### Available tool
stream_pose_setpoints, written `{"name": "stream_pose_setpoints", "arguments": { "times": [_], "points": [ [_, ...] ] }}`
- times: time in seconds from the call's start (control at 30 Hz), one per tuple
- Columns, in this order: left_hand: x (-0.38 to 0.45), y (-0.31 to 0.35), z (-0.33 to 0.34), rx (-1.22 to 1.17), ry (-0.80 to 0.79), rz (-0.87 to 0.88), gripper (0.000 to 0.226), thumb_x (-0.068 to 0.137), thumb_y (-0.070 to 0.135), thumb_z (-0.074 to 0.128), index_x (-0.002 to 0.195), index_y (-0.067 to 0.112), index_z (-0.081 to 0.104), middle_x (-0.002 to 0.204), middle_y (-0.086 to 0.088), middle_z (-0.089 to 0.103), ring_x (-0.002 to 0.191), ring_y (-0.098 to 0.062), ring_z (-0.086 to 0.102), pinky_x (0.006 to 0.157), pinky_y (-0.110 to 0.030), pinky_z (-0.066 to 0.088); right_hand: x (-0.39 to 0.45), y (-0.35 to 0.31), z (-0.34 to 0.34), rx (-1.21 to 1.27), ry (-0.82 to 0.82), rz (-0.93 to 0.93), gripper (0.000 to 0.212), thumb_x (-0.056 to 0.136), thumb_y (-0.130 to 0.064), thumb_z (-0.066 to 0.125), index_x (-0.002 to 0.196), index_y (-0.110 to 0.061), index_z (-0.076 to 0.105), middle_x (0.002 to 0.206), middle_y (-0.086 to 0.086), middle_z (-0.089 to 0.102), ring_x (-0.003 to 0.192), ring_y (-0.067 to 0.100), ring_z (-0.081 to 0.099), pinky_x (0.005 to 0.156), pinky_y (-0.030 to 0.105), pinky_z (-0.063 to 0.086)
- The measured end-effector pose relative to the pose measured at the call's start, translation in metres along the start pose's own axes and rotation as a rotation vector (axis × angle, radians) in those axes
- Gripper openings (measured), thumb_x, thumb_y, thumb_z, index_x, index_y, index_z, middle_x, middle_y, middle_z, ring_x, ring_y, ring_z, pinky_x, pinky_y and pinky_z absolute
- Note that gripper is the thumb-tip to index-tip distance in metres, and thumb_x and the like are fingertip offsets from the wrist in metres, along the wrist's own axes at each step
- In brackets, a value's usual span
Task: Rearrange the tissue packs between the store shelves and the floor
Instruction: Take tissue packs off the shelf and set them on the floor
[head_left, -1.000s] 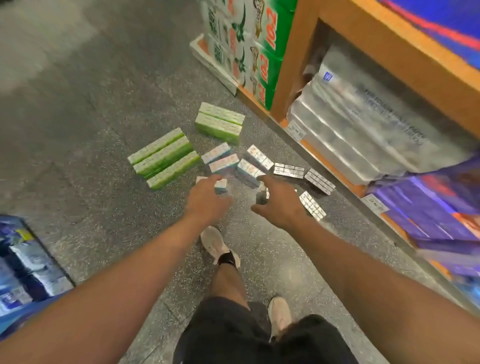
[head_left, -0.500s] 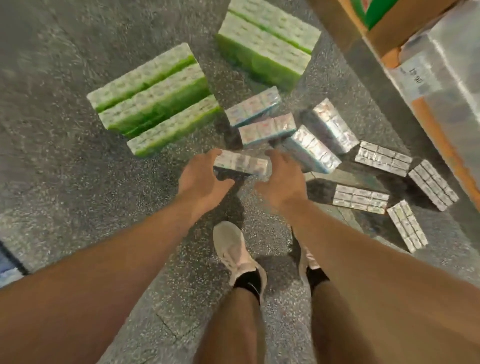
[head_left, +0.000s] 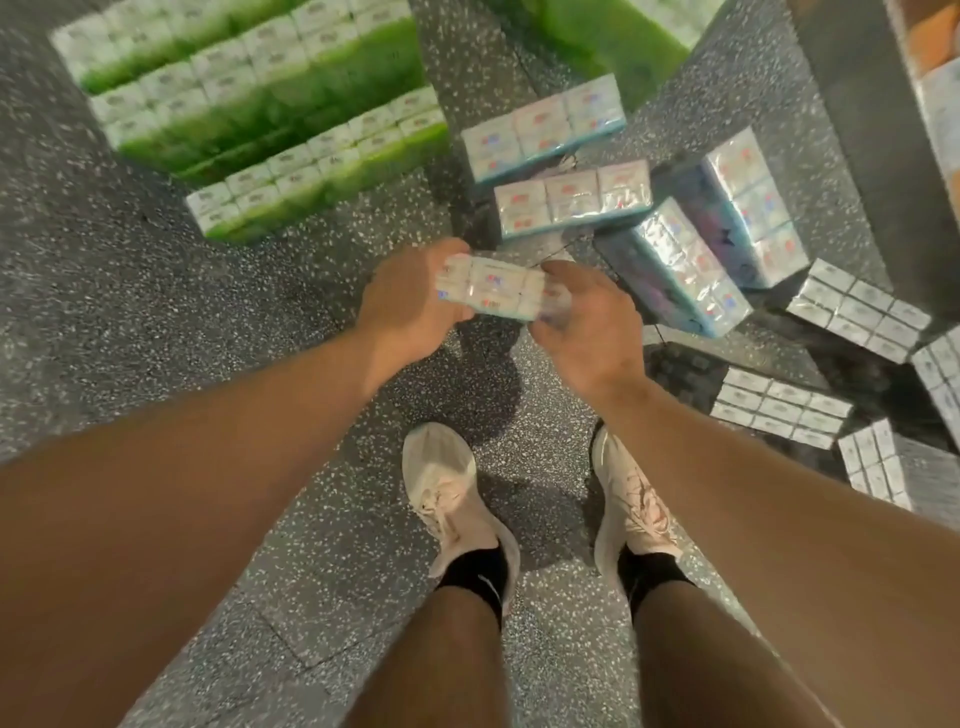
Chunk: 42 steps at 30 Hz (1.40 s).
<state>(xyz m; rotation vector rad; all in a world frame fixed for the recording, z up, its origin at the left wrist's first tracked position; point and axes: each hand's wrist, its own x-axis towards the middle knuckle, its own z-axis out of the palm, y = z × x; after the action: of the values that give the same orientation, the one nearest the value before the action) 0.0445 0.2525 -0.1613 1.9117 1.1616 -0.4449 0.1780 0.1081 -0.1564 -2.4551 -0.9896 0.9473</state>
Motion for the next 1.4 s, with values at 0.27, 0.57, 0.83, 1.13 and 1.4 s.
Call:
{"name": "stream_pose_setpoints", "arguments": {
  "times": [0.27,0.57,0.83,1.13,1.4],
  "points": [
    [-0.144,0.104,-0.162,-0.215,0.08,0.013,0.06,0.09,0.041,0.061,0.143,0.045,0.033,0.14,0.0,0.047,0.11,-0.017,0.055,0.079,-0.023,0.047,-0.064,-0.123,-0.19,0.267,0.083,-0.213,0.057,0.076,-0.022,0.075,0.128,-0.017,0.052,0.103,-0.016,0.058,0.096,-0.016,0.054,0.073,0.006,0.046],
    [-0.43,0.187,-0.383,-0.266,0.598,-0.035,0.055,0.088,0.045,0.063,0.139,0.032,0.048,0.124,0.007,0.061,0.103,-0.013,0.057,0.084,-0.019,0.039,-0.179,-0.372,-0.397,0.27,-0.058,-0.725,0.051,0.082,-0.045,0.069,0.127,-0.029,0.053,0.103,-0.01,0.064,0.088,0.008,0.06,0.076,0.026,0.047],
    [-0.755,0.161,-0.433,-0.304,1.218,-0.321,0.049,0.086,0.047,0.064,0.129,0.026,0.057,0.105,-0.008,0.071,0.096,-0.022,0.064,0.09,-0.033,0.047,-0.394,-0.58,-0.409,0.291,-0.27,-1.246,0.049,0.075,-0.029,0.082,0.12,-0.022,0.063,0.086,-0.013,0.063,0.071,0.007,0.056,0.071,0.023,0.046],
    [-1.093,0.066,-0.321,-0.268,1.757,-0.766,0.05,0.087,0.05,0.062,0.131,0.028,0.053,0.122,-0.002,0.064,0.106,-0.021,0.06,0.086,-0.035,0.049,-0.73,-0.694,-0.288,0.353,-0.611,-1.676,0.06,0.062,-0.027,0.088,0.117,-0.031,0.064,0.1,-0.005,0.072,0.087,0.017,0.067,0.082,0.036,0.054],
    [-1.287,-0.006,-0.235,-0.292,2.062,-0.994,0.061,0.082,0.057,0.064,0.134,0.036,0.041,0.115,-0.003,0.066,0.103,-0.025,0.061,0.081,-0.039,0.051,-0.97,-0.725,-0.182,0.54,-0.645,-1.865,0.062,0.06,-0.01,0.084,0.117,-0.026,0.065,0.108,-0.004,0.069,0.099,0.02,0.061,0.086,0.03,0.049]
  ]
}}
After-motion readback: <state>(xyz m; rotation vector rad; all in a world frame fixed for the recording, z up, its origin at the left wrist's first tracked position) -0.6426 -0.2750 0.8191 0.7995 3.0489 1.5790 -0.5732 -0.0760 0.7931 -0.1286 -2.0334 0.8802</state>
